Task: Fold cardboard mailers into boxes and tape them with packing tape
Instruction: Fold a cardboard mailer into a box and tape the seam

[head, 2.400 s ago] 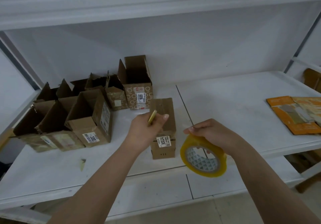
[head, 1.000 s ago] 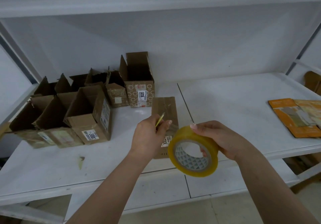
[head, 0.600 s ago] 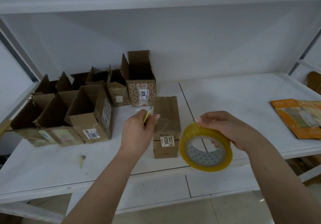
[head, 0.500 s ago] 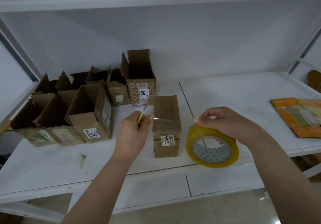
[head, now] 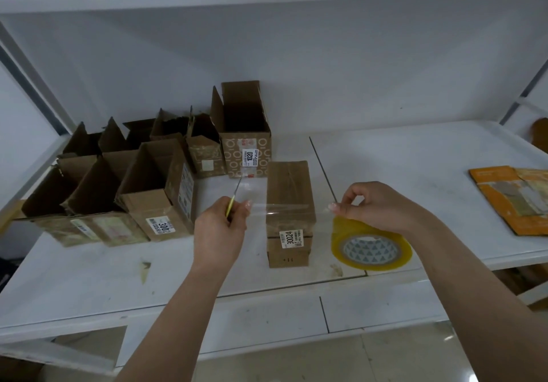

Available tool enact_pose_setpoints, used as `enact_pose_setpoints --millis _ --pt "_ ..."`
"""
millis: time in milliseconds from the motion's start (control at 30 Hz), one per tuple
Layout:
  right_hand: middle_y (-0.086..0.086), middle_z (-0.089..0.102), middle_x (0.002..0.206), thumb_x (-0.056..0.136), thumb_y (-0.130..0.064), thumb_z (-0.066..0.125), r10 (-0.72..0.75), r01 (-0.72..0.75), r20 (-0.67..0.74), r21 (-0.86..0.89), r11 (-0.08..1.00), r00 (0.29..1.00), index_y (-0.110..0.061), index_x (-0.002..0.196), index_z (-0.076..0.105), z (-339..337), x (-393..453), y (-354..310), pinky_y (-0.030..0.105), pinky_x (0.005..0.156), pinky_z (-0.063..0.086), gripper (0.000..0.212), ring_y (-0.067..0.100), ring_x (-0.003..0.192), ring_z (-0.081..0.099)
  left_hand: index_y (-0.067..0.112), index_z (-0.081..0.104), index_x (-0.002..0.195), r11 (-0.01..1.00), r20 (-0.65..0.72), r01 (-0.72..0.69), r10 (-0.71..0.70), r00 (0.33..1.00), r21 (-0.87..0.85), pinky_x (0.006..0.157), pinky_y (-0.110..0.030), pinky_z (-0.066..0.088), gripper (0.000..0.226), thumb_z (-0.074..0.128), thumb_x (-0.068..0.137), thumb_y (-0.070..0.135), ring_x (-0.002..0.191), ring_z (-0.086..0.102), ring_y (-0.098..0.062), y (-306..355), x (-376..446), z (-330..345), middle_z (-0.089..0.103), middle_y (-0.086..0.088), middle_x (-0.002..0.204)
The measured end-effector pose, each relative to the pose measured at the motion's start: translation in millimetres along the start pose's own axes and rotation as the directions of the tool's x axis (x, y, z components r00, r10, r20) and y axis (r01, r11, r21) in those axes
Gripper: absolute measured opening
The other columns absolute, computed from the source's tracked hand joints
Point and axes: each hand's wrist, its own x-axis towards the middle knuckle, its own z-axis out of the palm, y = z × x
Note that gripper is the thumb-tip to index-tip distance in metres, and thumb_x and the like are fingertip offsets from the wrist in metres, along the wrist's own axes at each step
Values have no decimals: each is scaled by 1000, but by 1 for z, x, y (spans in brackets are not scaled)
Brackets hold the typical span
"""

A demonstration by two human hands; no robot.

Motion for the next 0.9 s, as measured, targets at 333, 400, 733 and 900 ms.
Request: enact_pose_setpoints --millis 333,400,733,900 --pt "-10 58 91 70 -77 60 85 -80 54 -78 994 995 -33 91 60 22 26 17 41 85 54 48 14 85 60 16 62 73 981 83 156 -147 986 -114 55 -21 39 30 56 96 35 60 58 -8 -18 -6 27 60 6 60" --pt "-9 58 93 71 -76 59 98 -94 75 -60 994 992 -32 93 60 31 29 24 36 79 54 49 14 85 61 14 64 74 948 154 266 -240 958 -175 57 -20 38 32 55 96 36 63 58 -8 -17 -13 40 61 5 63" --pt "-12 58 86 70 -78 53 119 -125 117 43 991 986 -32 101 57 43 25 35 20 56 44 56 6 75 59 13 49 71 846 379 522 -450 809 -109 58 -31 42 74 29 70 84 62 51 -23 -17 -38 70 54 -5 66" --pt "-16 53 83 66 -84 49 124 -130 95 67 989 988 -33 98 56 47 24 29 20 55 44 61 4 74 57 13 47 76 864 287 461 -398 871 -202 63 -37 43 61 42 80 73 64 49 -23 -17 -20 54 52 -7 69"
